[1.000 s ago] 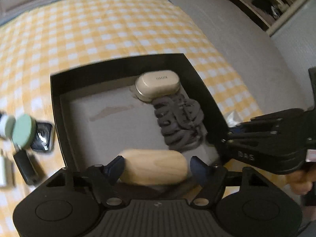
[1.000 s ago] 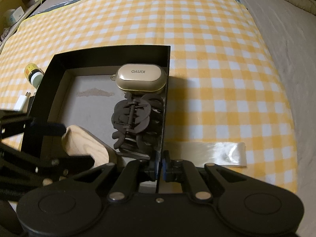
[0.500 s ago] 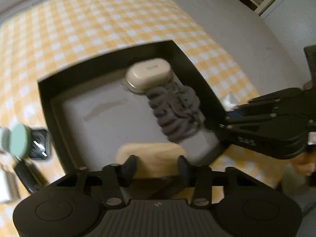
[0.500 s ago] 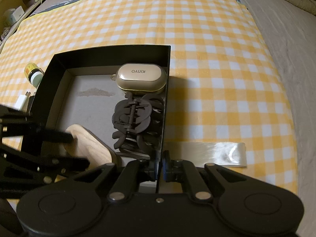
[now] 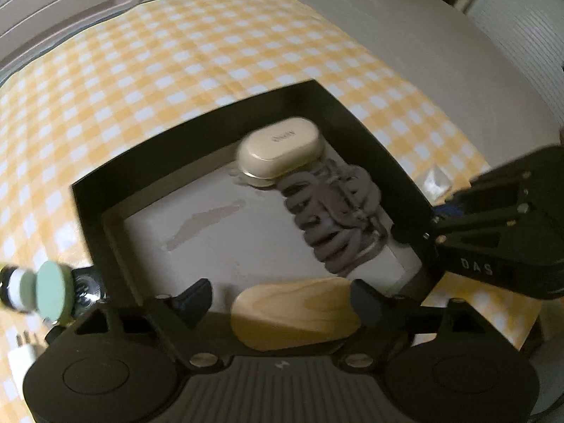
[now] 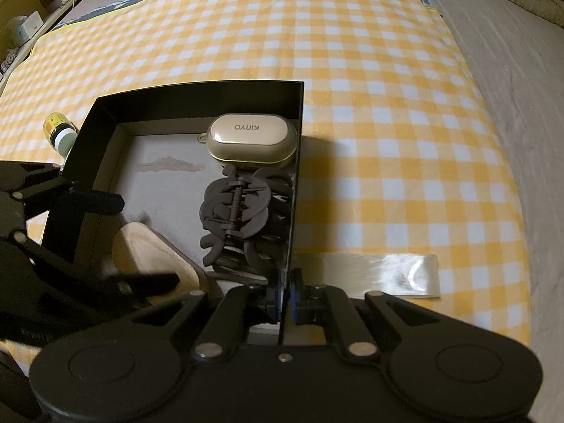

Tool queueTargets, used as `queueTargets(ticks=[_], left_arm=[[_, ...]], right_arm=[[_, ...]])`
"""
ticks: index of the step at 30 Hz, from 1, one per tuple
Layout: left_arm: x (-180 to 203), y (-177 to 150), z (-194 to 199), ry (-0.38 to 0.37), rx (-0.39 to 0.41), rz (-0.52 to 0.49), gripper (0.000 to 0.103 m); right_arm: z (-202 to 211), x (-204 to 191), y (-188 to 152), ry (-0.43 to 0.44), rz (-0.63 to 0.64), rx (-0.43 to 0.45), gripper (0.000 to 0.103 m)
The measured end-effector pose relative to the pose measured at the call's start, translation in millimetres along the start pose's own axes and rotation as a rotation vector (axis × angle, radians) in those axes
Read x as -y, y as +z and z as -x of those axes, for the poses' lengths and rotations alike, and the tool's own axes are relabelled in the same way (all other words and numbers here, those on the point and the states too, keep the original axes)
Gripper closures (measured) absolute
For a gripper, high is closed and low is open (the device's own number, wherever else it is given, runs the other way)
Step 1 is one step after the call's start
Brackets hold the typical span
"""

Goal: Organize rigid objects
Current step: 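Carry the wooden block into the box and lower it beside the clip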

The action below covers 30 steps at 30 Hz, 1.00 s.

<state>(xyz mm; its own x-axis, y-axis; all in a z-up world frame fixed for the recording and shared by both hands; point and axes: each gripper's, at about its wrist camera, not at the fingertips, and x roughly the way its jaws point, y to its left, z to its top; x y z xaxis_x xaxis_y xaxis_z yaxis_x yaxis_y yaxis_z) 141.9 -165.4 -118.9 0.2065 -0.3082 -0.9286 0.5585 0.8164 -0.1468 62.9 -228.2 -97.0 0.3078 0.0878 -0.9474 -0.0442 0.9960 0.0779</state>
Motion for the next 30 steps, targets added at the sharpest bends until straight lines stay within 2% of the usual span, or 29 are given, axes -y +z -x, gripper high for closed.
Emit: queueTargets(ticks=[1,5,10,13,15,17,20,25,30], left_arm=[[2.3,0.5,-2.3,-0.008,-0.013,-0.014,0.007],[-0.1,2.4,-3.8,-0.038,-0.046,-0.014,0.008],[-10.2,2.0,4.6,-0.126,-0.089,0.042,0.018],[-12.8,0.5,9.4,-0.136,-0.097,0.048,0.021],[-8.2,0.6,16.1,-0.113,-0.074,0.013,0.029],[-3.5,2.4,23.7,-0.082,-0.048,-0.026,0.041],[6.3,5.2,27.1,-0.025,-0.032,-0.107,0.050],[30.1,2.2,17.2,0.141,-0.062,-0.394,0.061],[23.3,1.8,5.9,0.269,-0.098,-0.479,0.062]], right_arm=[[0.1,0.3,0.2,0.001,-0.001,0.000,0.098],[-1.1,0.9,0.7,0.002,-0.001,-0.001,0.098],[-0.8,0.9,0.4,0.001,0.001,-0.002,0.098],[-1.4,0.7,0.6,-0.003,0.003,-0.001,0.098],[-1.4,0.7,0.5,0.000,0.001,-0.002,0.098],[-1.9,0.2,0.4,0.000,0.002,-0.002,0.098],[-1.8,0.4,0.5,-0.001,0.002,-0.002,0.098],[-1.1,0.8,0.7,-0.001,0.003,-0.002,0.098],[-2.6,1.7,1.4,0.001,0.004,-0.002,0.098]])
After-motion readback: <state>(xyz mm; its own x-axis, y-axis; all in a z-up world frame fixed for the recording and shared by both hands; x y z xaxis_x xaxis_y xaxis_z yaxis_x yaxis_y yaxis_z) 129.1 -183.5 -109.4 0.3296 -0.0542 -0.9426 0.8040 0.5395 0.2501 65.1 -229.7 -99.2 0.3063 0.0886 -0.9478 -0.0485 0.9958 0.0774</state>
